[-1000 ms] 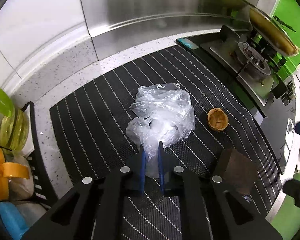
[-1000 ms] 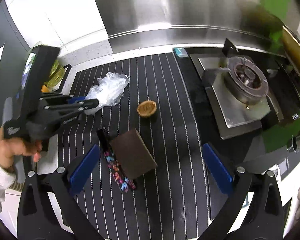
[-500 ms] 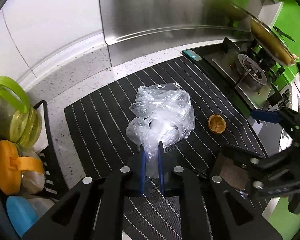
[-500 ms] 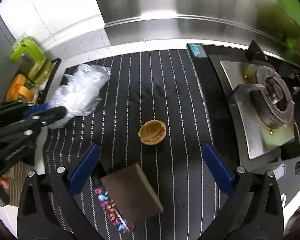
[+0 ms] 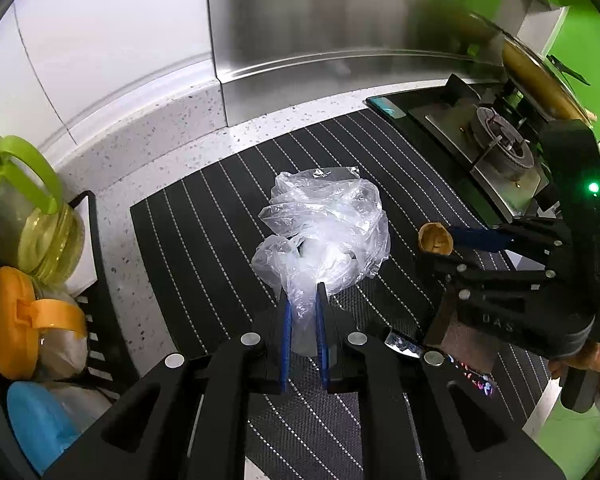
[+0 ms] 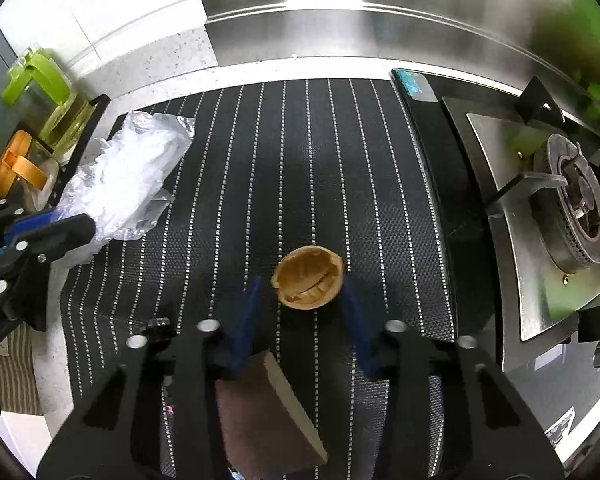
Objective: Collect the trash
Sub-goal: 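Grasp the walnut shell with the right tool while the left tool holds the bag, then carry the plastic bag and walnut shell in both tools over the bin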
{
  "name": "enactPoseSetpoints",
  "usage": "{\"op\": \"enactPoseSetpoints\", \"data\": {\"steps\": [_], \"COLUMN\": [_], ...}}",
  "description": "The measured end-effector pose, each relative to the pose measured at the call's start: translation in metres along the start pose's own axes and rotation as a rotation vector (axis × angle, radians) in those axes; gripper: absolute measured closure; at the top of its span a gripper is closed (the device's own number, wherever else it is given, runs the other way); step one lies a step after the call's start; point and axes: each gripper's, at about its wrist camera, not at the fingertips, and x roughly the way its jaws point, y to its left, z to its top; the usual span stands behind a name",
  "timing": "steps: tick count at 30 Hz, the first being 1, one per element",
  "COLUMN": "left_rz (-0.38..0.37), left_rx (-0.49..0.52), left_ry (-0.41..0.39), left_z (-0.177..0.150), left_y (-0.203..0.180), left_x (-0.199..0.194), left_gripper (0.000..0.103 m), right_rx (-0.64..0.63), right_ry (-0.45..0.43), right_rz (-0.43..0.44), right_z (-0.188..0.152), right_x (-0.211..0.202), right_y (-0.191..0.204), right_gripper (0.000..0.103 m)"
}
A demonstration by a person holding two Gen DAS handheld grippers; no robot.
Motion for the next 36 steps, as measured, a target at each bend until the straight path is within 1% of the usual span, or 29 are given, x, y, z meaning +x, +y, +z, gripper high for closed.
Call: {"op": "enactPoseSetpoints", "data": {"steps": [6, 10, 13, 17, 18, 20, 23, 26, 31, 32, 36], "left_rz": [0.005, 0.001, -0.018, -0.07, -0.088, -0.131, -0.195, -0.268, -0.391, -0.41, -0.475], "left_rx": [0.008, 0.017, 0.036, 0.092, 0.114, 0.189, 0.298, 0.424, 0.622, 0.649, 0.754], "left_ry": [-0.003, -0.011, -0.024, -0.04, -0.041, -0.046, -0.056, -0.06, -0.048, -0.046, -0.024], "left_z": [-0.001, -0.001, -0.001, -0.007, -0.009, -0.016, -0.031, -0.049, -0.088, -0.095, -0.132], "left_y": [-0.001, -0.005, -0.013, -0.035, -0.042, -0.063, -0.092, -0.127, -0.192, -0.202, -0.246], "left_x": [-0.002, -0.009, -0.02, -0.041, -0.047, -0.063, -0.083, -0.101, -0.124, -0.128, -0.136], "left_gripper": [0.092, 0.092, 0.092, 0.092, 0.092, 0.092, 0.092, 0.092, 0.092, 0.092, 0.092], "right_rx": [0.006, 0.021, 0.047, 0.103, 0.133, 0.187, 0.292, 0.385, 0.576, 0.618, 0.73], "right_ry": [-0.015, -0.046, -0.086, -0.138, -0.154, -0.178, -0.224, -0.249, -0.279, -0.283, -0.286], "right_rz": [0.008, 0.005, -0.004, -0.041, -0.057, -0.082, -0.149, -0.202, -0.315, -0.338, -0.401], "right_z": [-0.001, -0.004, -0.013, -0.043, -0.057, -0.081, -0.133, -0.176, -0.264, -0.285, -0.349], "right_x": [-0.001, -0.017, -0.048, -0.102, -0.121, -0.15, -0.195, -0.221, -0.262, -0.271, -0.294], "right_y": [-0.002, -0.004, -0.007, -0.01, -0.011, -0.014, -0.017, -0.016, -0.015, -0.015, -0.019], "right_gripper": [0.068, 0.068, 0.068, 0.068, 0.068, 0.068, 0.068, 0.068, 0.068, 0.068, 0.068]}}
